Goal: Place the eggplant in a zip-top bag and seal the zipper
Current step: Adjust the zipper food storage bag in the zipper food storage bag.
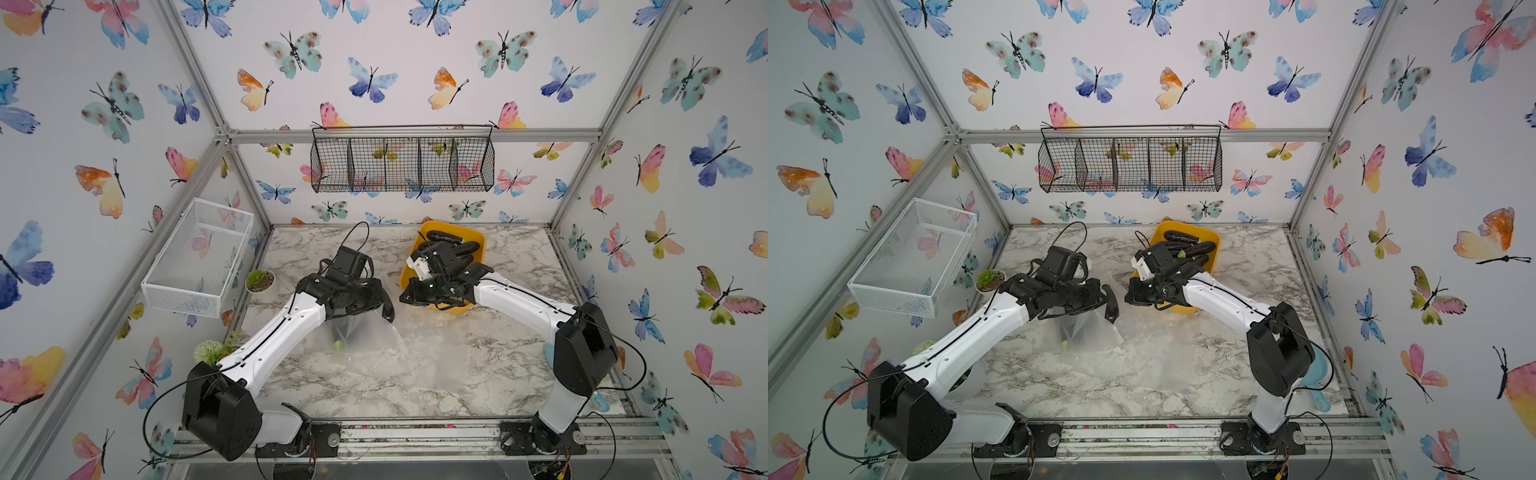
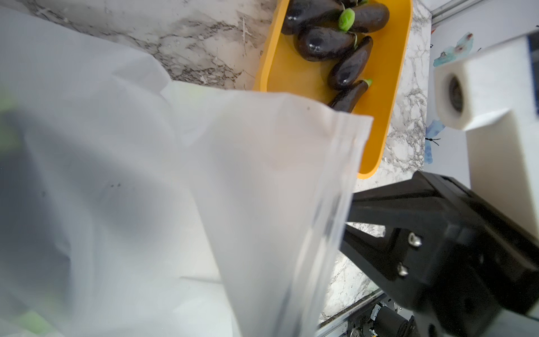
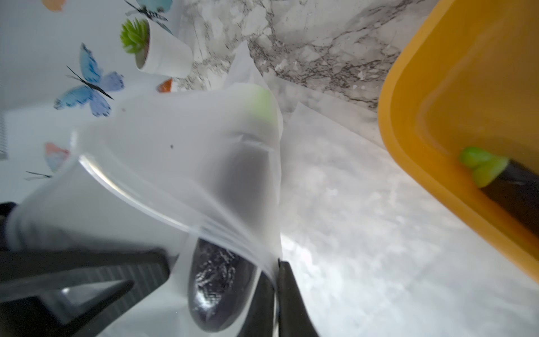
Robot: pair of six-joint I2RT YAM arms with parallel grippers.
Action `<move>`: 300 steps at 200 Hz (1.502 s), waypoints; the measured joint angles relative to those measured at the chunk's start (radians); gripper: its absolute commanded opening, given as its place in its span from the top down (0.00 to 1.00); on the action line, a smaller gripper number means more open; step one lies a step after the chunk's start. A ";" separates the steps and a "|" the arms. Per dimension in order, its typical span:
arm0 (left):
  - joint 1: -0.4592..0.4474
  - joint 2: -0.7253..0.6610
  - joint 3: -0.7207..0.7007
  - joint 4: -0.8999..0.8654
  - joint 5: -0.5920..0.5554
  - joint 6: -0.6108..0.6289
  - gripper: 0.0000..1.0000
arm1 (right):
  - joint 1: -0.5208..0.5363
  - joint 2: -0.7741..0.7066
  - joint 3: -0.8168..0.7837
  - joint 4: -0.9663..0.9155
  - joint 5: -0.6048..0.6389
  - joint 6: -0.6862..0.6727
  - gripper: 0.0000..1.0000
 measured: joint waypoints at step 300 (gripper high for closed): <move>-0.048 0.205 0.244 -0.360 -0.223 0.186 0.64 | 0.070 0.041 -0.057 0.238 -0.168 0.060 0.96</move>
